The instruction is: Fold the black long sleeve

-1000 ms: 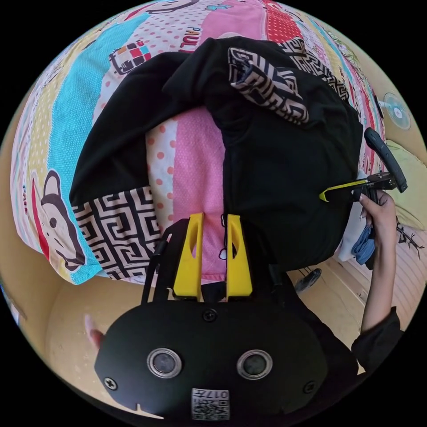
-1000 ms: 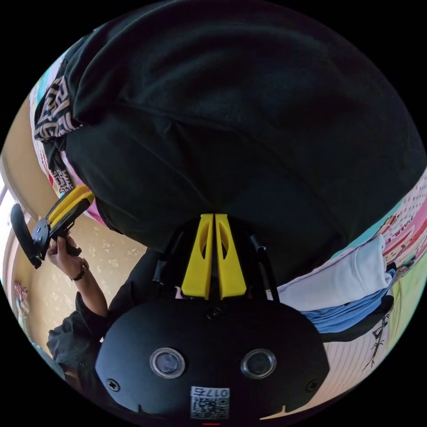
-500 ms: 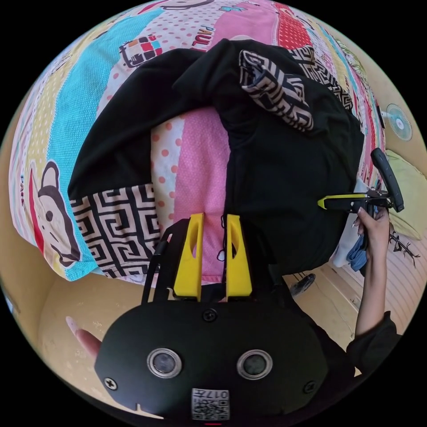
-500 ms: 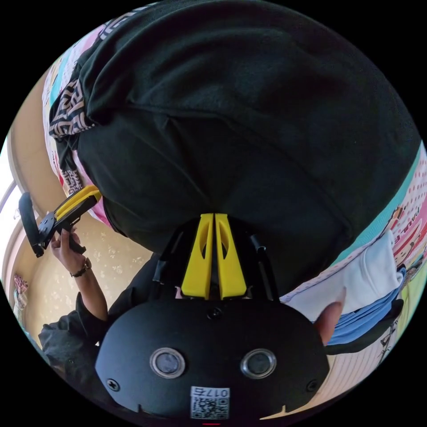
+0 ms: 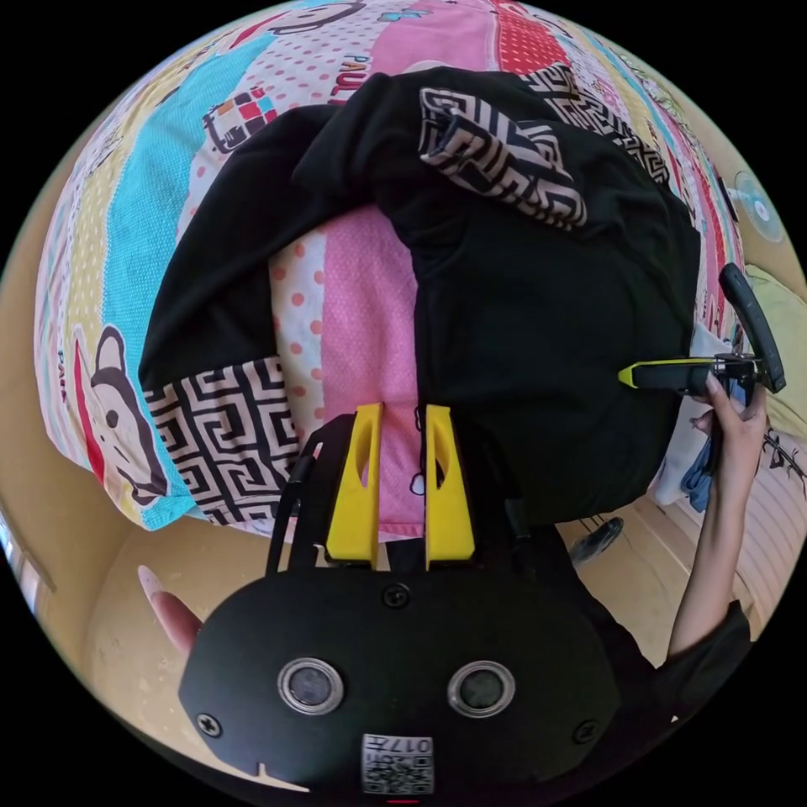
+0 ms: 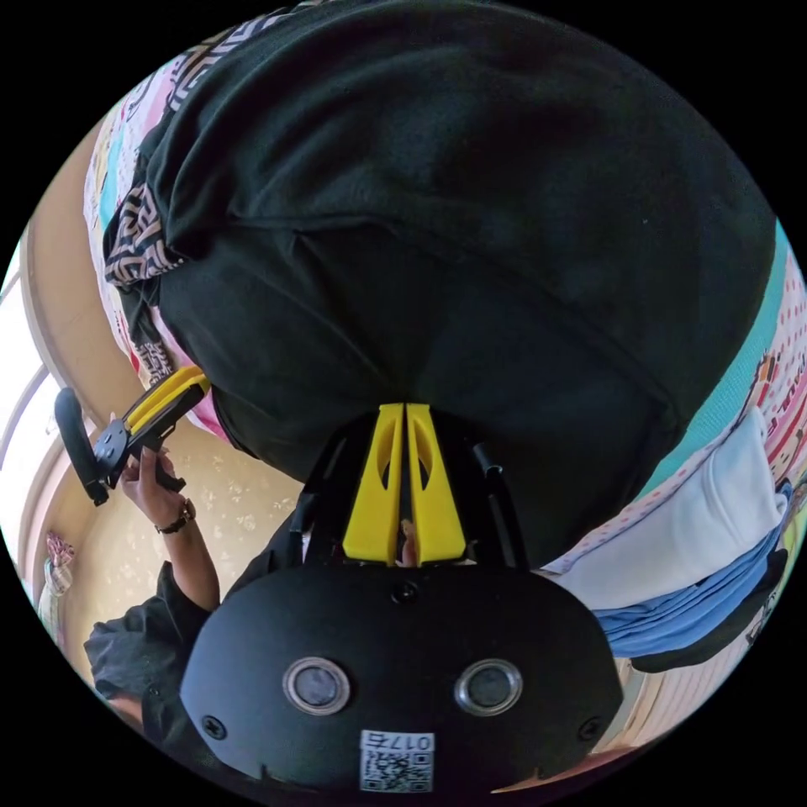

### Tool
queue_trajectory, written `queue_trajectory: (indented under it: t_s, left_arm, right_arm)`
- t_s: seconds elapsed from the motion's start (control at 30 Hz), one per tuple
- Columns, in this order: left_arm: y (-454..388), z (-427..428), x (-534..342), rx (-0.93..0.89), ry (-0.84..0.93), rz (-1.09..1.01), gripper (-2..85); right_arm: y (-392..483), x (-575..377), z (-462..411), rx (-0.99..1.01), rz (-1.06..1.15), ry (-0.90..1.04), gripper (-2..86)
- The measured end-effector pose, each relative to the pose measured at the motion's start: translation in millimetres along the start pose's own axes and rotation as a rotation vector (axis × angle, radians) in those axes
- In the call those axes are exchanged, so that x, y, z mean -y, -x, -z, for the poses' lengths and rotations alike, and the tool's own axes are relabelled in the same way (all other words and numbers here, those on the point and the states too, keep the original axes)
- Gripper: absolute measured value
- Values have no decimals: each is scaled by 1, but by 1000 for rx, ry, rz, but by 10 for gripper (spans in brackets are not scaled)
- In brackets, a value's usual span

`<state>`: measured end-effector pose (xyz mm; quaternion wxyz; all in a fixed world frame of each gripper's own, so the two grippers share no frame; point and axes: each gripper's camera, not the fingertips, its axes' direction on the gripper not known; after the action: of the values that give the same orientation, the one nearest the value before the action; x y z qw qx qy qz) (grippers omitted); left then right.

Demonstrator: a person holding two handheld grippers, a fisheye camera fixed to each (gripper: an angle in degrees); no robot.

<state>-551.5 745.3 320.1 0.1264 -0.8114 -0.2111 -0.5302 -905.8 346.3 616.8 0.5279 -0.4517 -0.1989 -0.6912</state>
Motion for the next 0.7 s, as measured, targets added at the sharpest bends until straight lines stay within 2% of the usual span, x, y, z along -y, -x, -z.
queue_trajectory:
  t_s: [0.47,0.7]
  left_arm:
    - [1,-24,-17,-26,2,12,85]
    - [0,-40,-32,-52,-26,52,84]
  right_arm:
    - [38,17,-27,-159,25,-57,3]
    - [36,26,-38,-76,-13,-69,4]
